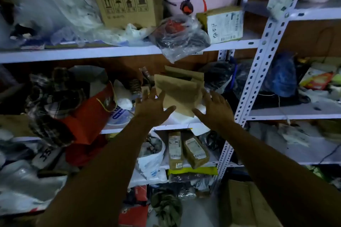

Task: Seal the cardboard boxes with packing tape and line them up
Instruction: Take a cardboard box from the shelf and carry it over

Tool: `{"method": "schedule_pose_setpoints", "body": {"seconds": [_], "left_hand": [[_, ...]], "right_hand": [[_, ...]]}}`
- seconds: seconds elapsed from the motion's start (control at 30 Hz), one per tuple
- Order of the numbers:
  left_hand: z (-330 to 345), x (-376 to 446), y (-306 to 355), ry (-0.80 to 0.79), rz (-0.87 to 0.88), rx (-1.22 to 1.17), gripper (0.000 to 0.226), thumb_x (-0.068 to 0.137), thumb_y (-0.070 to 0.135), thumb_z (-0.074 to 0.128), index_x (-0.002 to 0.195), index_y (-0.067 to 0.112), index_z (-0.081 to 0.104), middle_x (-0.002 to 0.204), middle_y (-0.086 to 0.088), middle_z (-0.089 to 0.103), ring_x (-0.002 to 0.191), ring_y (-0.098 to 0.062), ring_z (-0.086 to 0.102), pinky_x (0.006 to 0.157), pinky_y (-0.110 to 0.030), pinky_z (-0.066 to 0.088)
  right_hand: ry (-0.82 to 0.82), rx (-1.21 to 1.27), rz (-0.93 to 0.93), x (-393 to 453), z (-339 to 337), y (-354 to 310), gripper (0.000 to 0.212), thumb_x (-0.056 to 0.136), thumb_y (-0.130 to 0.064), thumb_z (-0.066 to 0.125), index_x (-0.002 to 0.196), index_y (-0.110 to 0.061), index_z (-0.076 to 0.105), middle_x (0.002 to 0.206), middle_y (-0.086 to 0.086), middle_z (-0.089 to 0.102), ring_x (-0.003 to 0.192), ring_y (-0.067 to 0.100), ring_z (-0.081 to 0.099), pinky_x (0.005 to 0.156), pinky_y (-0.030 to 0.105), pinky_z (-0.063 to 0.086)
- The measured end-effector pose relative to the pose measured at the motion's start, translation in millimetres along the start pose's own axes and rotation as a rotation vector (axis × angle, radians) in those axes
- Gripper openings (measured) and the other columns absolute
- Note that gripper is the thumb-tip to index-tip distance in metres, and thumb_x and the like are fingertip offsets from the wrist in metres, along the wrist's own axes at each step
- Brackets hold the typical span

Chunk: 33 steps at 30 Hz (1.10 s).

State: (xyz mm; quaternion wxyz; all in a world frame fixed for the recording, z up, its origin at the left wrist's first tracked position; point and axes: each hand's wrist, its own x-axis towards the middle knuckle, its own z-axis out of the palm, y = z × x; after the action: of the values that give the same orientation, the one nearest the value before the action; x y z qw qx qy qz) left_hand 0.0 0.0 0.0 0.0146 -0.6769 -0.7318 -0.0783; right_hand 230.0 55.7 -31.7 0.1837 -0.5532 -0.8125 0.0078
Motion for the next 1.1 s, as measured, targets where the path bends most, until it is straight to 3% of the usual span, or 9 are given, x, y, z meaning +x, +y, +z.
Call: {"method": "schedule_pose_setpoints", "body": {"seconds": [0.13,0.27,0.47,0.57,0.67,0.8,0.93,1.03,1.1], "left_hand": [[16,42,-28,0.089,-0.020,-0.078,0.089,0.090,0.071,0.043,0.159,0.028,0.007,0.167,-0.009,0.006,0.151,-0.036,0.010,0.115,-0.059,0.028],[37,86,-45,0.169,-0.010,-0.428,0.099,0.085,0.060,0.065,0.159,0.024,0.011,0.163,-0.010,0.022,0.145,-0.034,0.030,0.108,-0.054,0.041],[68,131,-54,0.182,-0.094,-0.955,0.113,0.073,0.045,0.085,0.159,0.022,0.015,0.158,-0.005,0.036,0.139,-0.018,0.040,0.102,-0.027,0.040],[82,145,-53,0.116,-0.125,-1.074,0.111,0.061,0.054,0.086,0.152,0.021,0.032,0.141,0.000,0.055,0.127,-0.012,0.054,0.103,-0.039,0.049],[91,152,-46,0.072,-0.186,-1.187,0.114,0.054,0.057,0.084,0.150,0.019,0.035,0.145,-0.005,0.052,0.130,-0.021,0.052,0.104,-0.047,0.049],[102,156,-30,0.161,-0.243,-1.286,0.108,0.053,0.047,0.087,0.146,0.021,0.038,0.136,0.000,0.058,0.121,-0.014,0.058,0.097,-0.041,0.054],[103,159,-27,0.219,-0.266,-1.309,0.089,0.060,0.032,0.090,0.138,0.023,0.046,0.118,0.019,0.063,0.102,0.008,0.062,0.086,-0.026,0.057],[101,156,-21,0.242,-0.236,-1.316,0.075,0.070,0.012,0.088,0.133,0.020,0.049,0.115,0.015,0.065,0.098,0.007,0.065,0.080,-0.023,0.058],[96,150,-14,0.293,-0.235,-1.312,0.068,0.069,0.013,0.088,0.126,0.022,0.052,0.110,0.016,0.065,0.093,0.009,0.065,0.073,-0.017,0.056]], "right_hand": [[0.027,0.192,0.095,33,20,7,0.095,0.085,-0.061,0.063,0.157,-0.017,0.019,0.158,0.015,0.030,0.143,0.035,0.029,0.114,0.050,0.031],[0.122,0.414,0.152,61,43,13,0.101,0.078,-0.042,0.081,0.155,-0.007,0.025,0.155,0.019,0.034,0.141,0.039,0.032,0.112,0.051,0.032],[0.038,0.736,0.260,95,68,23,0.114,0.072,-0.056,0.077,0.159,-0.024,0.010,0.157,0.004,0.033,0.143,0.026,0.034,0.113,0.047,0.036],[0.022,0.791,0.226,106,82,21,0.115,0.071,-0.059,0.078,0.158,-0.029,0.008,0.155,0.001,0.034,0.139,0.022,0.038,0.110,0.049,0.039],[0.037,0.883,0.245,116,91,21,0.118,0.066,-0.064,0.079,0.157,-0.033,0.010,0.151,0.000,0.039,0.134,0.018,0.045,0.107,0.049,0.044],[0.067,0.954,0.257,120,98,23,0.118,0.064,-0.068,0.079,0.156,-0.038,0.010,0.148,0.002,0.043,0.128,0.018,0.051,0.101,0.049,0.049],[0.108,0.990,0.261,121,102,22,0.114,0.067,-0.064,0.078,0.155,-0.042,0.009,0.147,-0.001,0.044,0.127,0.018,0.053,0.099,0.049,0.051],[0.109,1.010,0.251,120,100,22,0.113,0.067,-0.065,0.075,0.155,-0.041,0.008,0.145,-0.003,0.048,0.125,0.014,0.054,0.101,0.046,0.050],[0.122,1.006,0.243,116,96,23,0.112,0.067,-0.066,0.073,0.156,-0.040,0.009,0.142,-0.003,0.051,0.121,0.013,0.056,0.099,0.044,0.051]]}}
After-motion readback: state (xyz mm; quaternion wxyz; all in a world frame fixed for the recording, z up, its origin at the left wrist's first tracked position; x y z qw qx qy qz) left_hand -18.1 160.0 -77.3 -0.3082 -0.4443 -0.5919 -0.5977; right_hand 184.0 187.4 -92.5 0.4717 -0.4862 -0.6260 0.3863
